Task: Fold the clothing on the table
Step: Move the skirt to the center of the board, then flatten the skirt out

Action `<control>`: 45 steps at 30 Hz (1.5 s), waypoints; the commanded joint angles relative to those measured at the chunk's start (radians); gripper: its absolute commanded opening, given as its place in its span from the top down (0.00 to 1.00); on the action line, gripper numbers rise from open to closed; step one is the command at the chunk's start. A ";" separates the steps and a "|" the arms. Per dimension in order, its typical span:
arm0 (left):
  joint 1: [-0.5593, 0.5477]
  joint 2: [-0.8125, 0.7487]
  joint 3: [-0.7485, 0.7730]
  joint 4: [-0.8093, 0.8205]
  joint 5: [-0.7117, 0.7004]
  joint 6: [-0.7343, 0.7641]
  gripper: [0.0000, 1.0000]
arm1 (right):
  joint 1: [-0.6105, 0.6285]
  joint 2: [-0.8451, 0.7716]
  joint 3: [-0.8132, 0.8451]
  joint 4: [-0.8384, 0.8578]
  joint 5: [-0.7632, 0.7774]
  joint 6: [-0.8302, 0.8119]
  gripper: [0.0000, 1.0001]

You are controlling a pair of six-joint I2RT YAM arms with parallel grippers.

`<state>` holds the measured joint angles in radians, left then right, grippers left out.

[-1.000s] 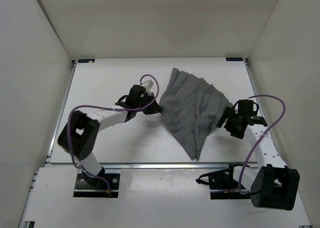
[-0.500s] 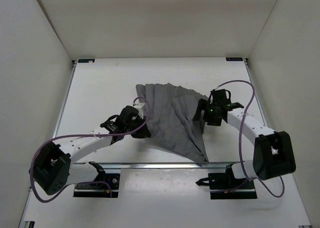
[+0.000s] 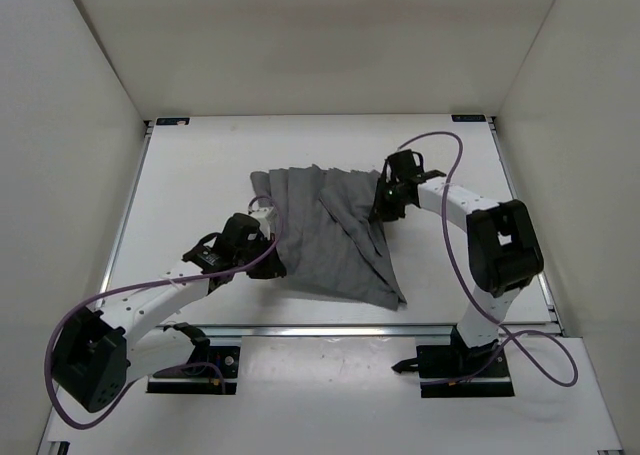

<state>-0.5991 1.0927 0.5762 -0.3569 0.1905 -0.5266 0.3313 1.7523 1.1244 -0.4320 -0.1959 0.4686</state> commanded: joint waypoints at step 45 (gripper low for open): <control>0.116 -0.007 -0.015 0.013 0.030 -0.012 1.00 | 0.127 -0.448 -0.540 0.188 -0.016 -0.064 1.00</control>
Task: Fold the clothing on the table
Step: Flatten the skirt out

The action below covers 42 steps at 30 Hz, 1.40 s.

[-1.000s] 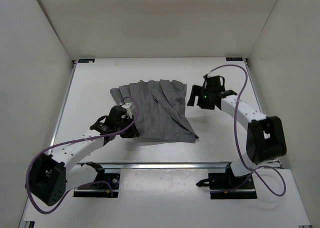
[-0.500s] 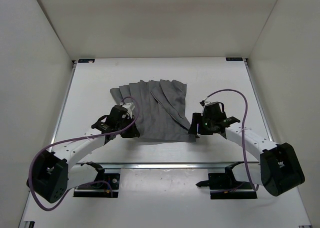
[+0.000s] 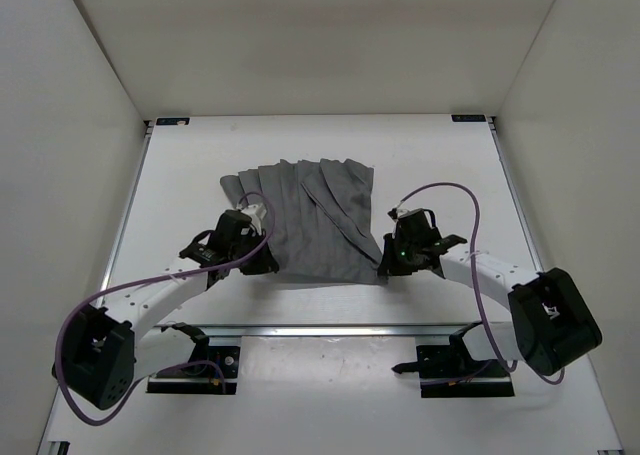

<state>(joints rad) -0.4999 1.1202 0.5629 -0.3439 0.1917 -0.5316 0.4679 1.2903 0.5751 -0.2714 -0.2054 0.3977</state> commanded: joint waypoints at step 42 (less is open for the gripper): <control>0.095 0.029 0.488 -0.417 -0.104 0.185 1.00 | -0.362 -0.336 0.152 -0.149 -0.221 0.041 1.00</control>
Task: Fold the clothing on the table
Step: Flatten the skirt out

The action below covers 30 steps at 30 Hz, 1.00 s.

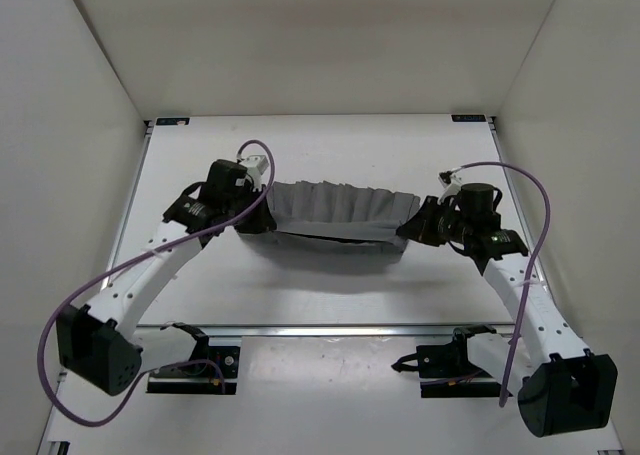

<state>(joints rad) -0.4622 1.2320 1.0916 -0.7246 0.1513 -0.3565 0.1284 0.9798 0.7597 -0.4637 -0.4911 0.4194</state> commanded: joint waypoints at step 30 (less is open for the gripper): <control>0.100 0.060 0.177 0.148 -0.153 0.163 1.00 | -0.037 0.214 0.333 0.036 0.285 -0.188 1.00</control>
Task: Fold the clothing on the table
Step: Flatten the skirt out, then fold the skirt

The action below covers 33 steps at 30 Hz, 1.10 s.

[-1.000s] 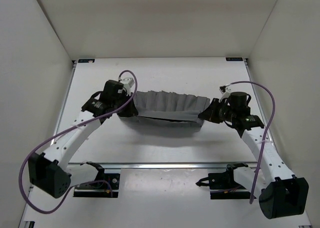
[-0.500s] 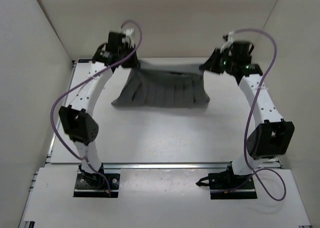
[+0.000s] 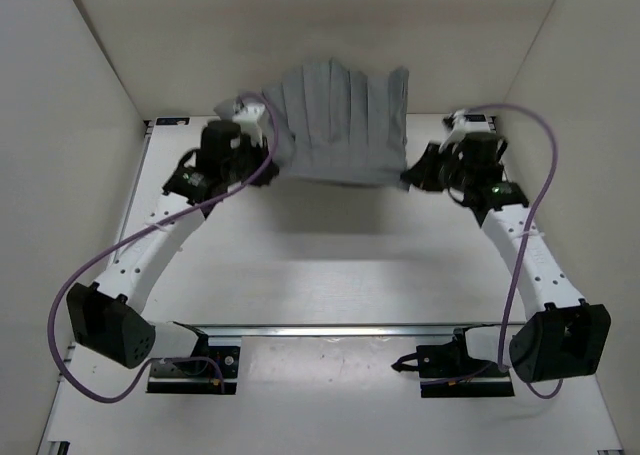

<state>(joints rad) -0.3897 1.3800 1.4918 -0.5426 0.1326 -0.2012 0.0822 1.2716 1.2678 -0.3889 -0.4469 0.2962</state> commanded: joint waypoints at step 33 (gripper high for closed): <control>0.167 0.301 -0.207 -0.025 0.140 -0.148 0.13 | -0.028 0.138 -0.378 0.243 -0.025 0.133 0.44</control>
<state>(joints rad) -0.2539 1.6524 1.2114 -0.5720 0.2916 -0.3588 0.0753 1.3727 0.7959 -0.2596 -0.4824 0.4538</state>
